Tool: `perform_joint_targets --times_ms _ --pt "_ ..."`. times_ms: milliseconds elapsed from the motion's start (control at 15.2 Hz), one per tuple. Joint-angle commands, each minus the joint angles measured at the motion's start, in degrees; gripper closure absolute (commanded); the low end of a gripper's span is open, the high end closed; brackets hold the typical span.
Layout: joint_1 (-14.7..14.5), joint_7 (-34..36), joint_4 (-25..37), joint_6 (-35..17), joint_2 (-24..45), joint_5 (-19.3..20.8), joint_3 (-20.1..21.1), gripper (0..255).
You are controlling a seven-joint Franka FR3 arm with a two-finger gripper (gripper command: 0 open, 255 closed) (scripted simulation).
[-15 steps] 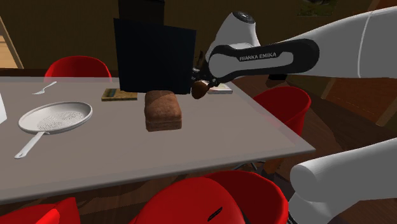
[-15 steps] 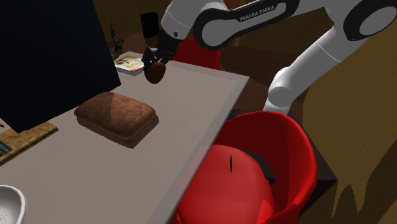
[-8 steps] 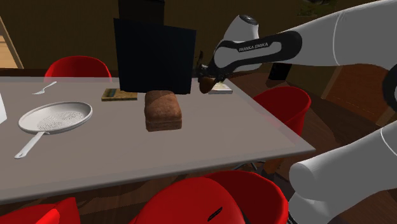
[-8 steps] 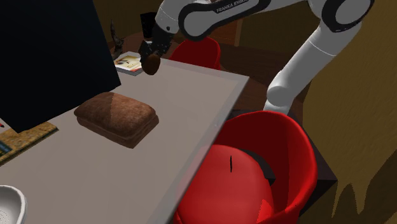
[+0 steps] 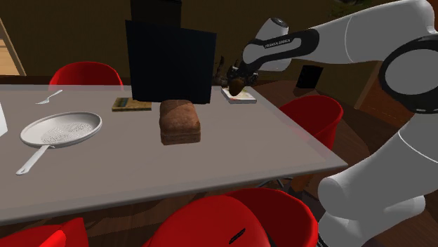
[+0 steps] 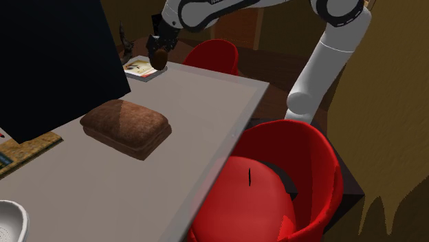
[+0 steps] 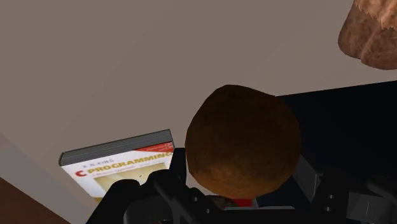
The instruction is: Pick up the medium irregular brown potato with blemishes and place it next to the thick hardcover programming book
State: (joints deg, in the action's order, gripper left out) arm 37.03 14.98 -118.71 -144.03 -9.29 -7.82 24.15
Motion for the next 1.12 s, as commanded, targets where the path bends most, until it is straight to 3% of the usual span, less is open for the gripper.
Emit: perform_joint_targets --times_ms 0,726,1056 --pt "0.8 -2.0 2.52 0.07 2.77 0.17 -1.04 255" --pt "4.54 -9.73 24.99 5.49 21.68 2.83 -4.81 255" --pt "4.59 -10.23 21.76 1.83 22.16 2.62 -4.77 255"
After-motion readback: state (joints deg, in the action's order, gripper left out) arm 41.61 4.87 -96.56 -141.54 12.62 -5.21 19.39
